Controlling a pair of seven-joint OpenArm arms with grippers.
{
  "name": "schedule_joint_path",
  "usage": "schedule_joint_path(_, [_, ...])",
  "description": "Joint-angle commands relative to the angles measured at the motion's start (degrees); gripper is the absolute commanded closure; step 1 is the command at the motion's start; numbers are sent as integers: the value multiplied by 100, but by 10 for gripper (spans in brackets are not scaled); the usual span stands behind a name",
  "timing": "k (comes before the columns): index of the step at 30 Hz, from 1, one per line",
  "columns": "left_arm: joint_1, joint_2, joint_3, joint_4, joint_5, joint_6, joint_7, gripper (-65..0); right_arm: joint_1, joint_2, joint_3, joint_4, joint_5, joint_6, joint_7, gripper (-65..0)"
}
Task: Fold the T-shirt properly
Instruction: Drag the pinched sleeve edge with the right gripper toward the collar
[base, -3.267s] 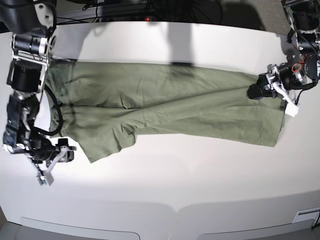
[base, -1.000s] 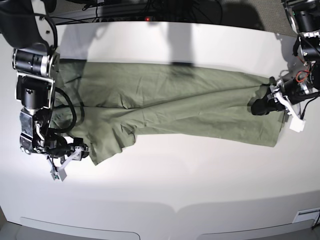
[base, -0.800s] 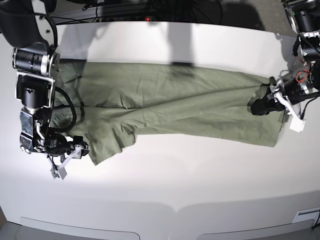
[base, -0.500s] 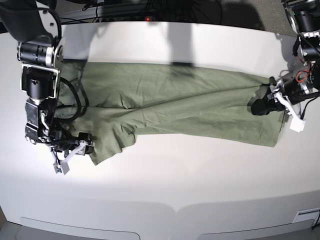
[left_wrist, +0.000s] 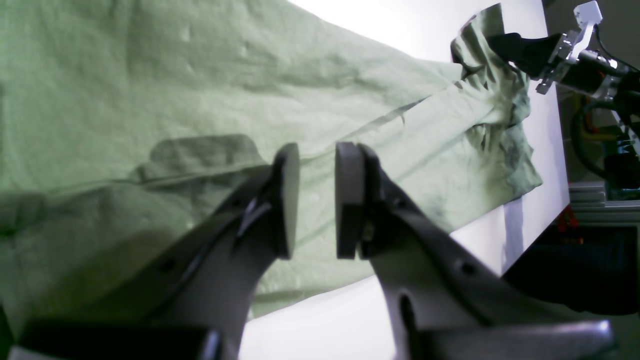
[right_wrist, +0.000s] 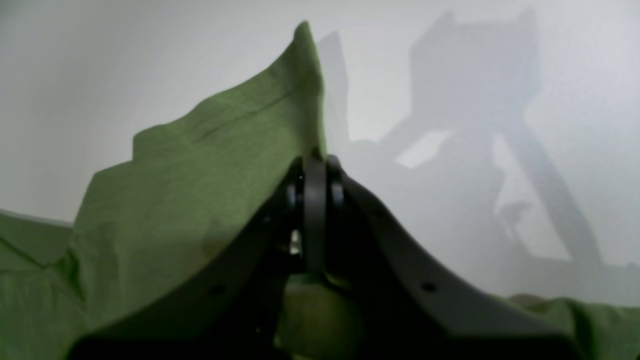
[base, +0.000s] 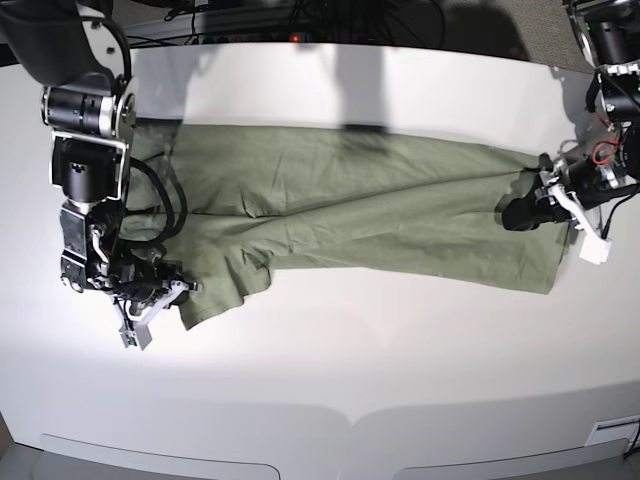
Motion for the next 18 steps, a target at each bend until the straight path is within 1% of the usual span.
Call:
schedule_joint_path(1, [-79,-98,-26,107,-153,-41,-94,-131,142,57,2,170,76,49,-11,0])
schedule_joint_path(3, [-79,-98,-26,107,-151,-41,-94,-131,131,74,2,382,442,49,-323,0])
schedule_joint_path(6, [-81,-98,-26,107,-151,-41,-98,-131,101,118,0,817,1283,49,-1235,0])
schedule_joint_path(9, [-81,-98,-26,107,-151,-41,-120,-131,-57,234,0,1403,2111,49,-1853,0])
schedule_joint_path(12, [-83,-98,-26,107,-151,-41,-155,-131,-332,363,0,2168,2813,49,-2535,0])
schedule_joint_path(16, [-83,-98,-26,107,-151,-41,-162,-131,-835,553,2,3206,3971,49,-3587,0])
schedule_joint_path(18, [-83,-98,-26,107,-151,-41,-160,-131,-1115,647,2,3720,4500,49,-3991,0])
